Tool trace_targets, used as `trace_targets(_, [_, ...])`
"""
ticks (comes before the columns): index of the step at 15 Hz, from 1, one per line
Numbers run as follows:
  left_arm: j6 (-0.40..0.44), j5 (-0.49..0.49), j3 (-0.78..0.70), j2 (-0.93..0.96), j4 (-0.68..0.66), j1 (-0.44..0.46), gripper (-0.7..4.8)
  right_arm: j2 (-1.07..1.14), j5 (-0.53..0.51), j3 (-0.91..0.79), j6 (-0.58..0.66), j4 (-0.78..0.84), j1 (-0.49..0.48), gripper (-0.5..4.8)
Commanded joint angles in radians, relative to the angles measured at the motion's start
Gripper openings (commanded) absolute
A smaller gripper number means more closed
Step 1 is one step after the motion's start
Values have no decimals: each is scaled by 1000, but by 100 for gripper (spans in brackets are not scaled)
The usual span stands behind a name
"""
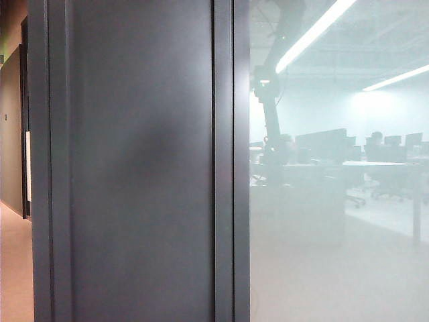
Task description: Raise the arm to find the leftmost switch on the wall and turn on the lights.
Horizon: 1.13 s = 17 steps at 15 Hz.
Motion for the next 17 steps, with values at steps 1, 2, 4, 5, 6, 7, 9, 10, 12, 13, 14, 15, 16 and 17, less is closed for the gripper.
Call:
trace_targets(1, [5, -1, 2, 15, 23, 2, -6, -2, -2, 3, 5, 5, 0, -1])
trace_targets(2, [5, 0, 2, 21, 24, 2, -6, -2, -2, 3, 5, 5, 0, -1])
trace_targets(4, [5, 0, 2, 23, 28, 2, -6, -2, -2, 3, 5, 5, 0, -1])
trace_targets(5, [5, 0, 3, 20, 29, 2, -6, -2, -2, 3, 5, 5, 0, -1])
trace_targets(6, [4, 5, 3, 8, 25, 2, -6, -2, -2, 3, 5, 5, 0, -1])
trace_targets(7, [0, 18, 3, -9, 6, 2, -6, -2, -2, 3, 5, 5, 0, -1])
trace_targets(9, [-11, 74, 2, -80, -77, 1, -6, -4, -2, 3, 5, 6, 0, -1])
trace_targets(10, [-22, 88, 2, -120, -116, 1, -6, -4, -2, 3, 5, 6, 0, -1])
trace_targets(12, [5, 138, 2, -200, -187, 1, -6, -5, -1, 3, 5, 6, 0, -1])
trace_targets(13, [32, 176, 2, -234, -230, 1, -5, -9, -2, 3, 5, 5, 0, -1])
trace_targets(14, [49, 180, 2, -271, -282, 1, -5, -10, -2, 3, 5, 6, 0, -1])
trace_targets(15, [68, 175, 2, -307, -338, 2, -6, -13, -2, 3, 5, 5, 0, -1])
trace_targets(16, [81, 160, 0, -343, -391, 2, -6, -17, -2, 3, 6, 0, 0, -1])
trace_targets(17, [94, 150, 0, -389, -454, 2, -6, -25, -1, 3, 13, -19, 0, -1])
